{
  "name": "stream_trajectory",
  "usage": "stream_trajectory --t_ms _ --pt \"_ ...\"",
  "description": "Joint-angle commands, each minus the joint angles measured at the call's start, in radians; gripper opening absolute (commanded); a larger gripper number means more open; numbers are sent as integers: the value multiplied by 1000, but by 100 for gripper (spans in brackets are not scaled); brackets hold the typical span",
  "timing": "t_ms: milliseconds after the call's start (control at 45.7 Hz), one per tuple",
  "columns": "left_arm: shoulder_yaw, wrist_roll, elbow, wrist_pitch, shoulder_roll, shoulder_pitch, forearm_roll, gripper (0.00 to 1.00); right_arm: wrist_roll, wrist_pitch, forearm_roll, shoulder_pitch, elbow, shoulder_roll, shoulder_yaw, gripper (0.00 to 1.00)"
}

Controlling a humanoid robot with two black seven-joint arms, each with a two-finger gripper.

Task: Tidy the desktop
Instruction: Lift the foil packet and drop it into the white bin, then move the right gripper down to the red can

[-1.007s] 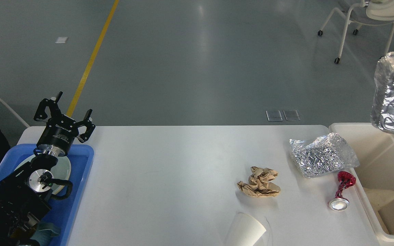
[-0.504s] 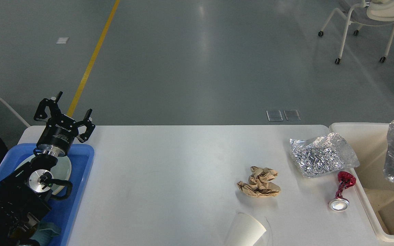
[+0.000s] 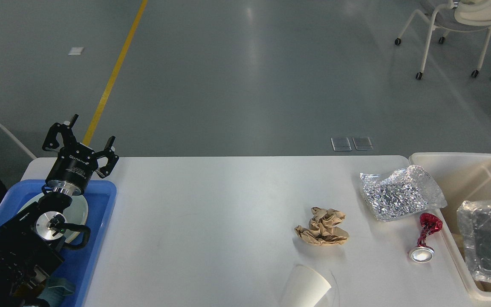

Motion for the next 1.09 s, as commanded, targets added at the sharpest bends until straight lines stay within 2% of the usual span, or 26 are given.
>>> stream_trajectory --t_ms 0,175,350,569,657,679,766,832,985,1073 --pt "0 0 0 0 0 0 0 100 3 31 2 42 9 20 3 100" --pt "0 0 0 0 0 0 0 100 9 163 -1 208 78 47 8 100" --pt "0 0 0 0 0 0 0 100 9 206 -66 533 349 40 -43 100" --pt "0 0 0 0 0 0 0 100 -8 200 -271 1093 965 64 -76 100" --pt "0 0 0 0 0 0 0 100 -8 179 -290 1301 1215 121 -116 100" --pt "0 0 0 0 0 0 0 100 -6 179 -285 1425 1368 151 -139 100" --pt "0 0 0 2 0 0 0 100 -3 208 -284 1616 1585 193 -138 100" --pt "-2 0 0 2 0 0 0 100 -1 315 -282 1728 1679 205 -115 100" --pt "-2 0 0 2 0 0 0 100 6 718 -230 1884 1692 161 15 100" --pt "-2 0 0 2 0 0 0 100 6 809 -185 1937 1690 103 65 100"
